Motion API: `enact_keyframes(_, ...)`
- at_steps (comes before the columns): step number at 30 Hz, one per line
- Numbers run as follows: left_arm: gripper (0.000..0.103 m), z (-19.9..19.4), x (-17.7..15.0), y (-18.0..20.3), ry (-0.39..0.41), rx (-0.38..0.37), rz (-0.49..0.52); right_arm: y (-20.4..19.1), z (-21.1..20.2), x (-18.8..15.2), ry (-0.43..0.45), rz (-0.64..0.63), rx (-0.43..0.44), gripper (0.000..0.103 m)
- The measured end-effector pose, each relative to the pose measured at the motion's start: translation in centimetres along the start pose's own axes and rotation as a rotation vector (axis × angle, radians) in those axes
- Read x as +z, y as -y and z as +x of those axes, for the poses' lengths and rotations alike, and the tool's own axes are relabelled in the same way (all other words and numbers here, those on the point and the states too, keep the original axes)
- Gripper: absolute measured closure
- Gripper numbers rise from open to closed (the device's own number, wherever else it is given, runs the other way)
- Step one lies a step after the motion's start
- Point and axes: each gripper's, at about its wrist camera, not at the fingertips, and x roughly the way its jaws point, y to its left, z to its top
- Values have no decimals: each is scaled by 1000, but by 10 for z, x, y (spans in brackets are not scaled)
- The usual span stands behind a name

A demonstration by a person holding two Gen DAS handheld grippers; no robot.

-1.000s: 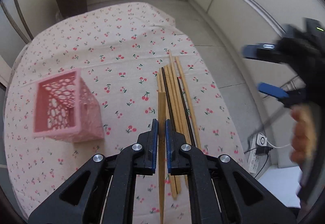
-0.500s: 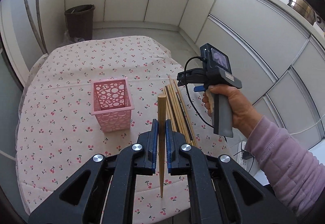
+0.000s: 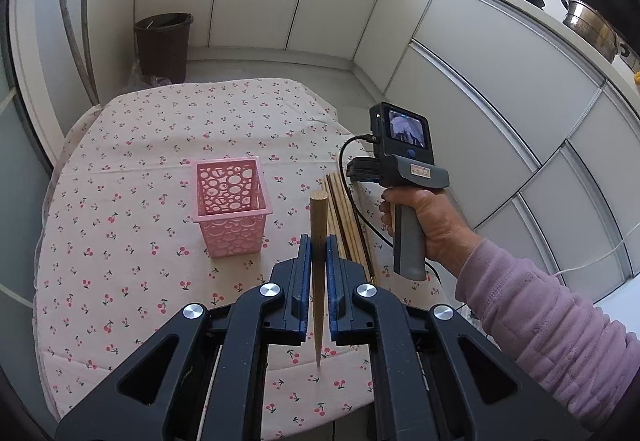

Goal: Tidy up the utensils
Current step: 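Lift the chopstick with the left gripper while the right gripper grasps another chopstick, then lower both held chopsticks into the pink basket and open both grippers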

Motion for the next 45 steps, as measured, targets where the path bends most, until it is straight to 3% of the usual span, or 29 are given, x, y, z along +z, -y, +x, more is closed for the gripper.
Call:
enact_keyframes(3, 96, -12, 1, 0, 28, -3, -6, 8, -28, -3, 55, 0, 46, 96)
enact_keyframes(13, 96, -54, 13, 8, 142, -8, -7, 30, -188, -45, 275, -43, 222, 95)
enact_keyframes(18, 96, -73, 34, -2, 214, 28, -57, 25, -253, -51, 390, -42, 331, 95)
enact_keyframes(22, 96, -83, 62, -19, 284, 88, -116, 10, -286, -37, 456, -26, 423, 95)
enact_keyframes(28, 97, -82, 98, -46, 355, 178, -201, -20, -303, -15, 480, -32, 531, 95)
enact_keyframes(33, 96, -60, 106, -55, 350, 211, -201, -42, -297, -11, 456, -49, 554, 95)
enact_keyframes(35, 85, -45, 103, -58, 322, 187, -182, -51, -291, -10, 444, -65, 553, 95)
enact_keyframes(36, 66, -39, 102, -60, 298, 191, -187, -54, -289, -10, 439, -74, 548, 95)
enact_keyframes(37, 59, -36, 100, -63, 288, 194, -203, -58, -287, -11, 437, -83, 539, 95)
enact_keyframes(41, 56, -50, 93, -68, 317, 210, -242, -66, -282, -14, 431, -101, 516, 95)
enact_keyframes(45, 45, -67, 87, -68, 361, 215, -255, -72, -277, -16, 422, -115, 491, 95)
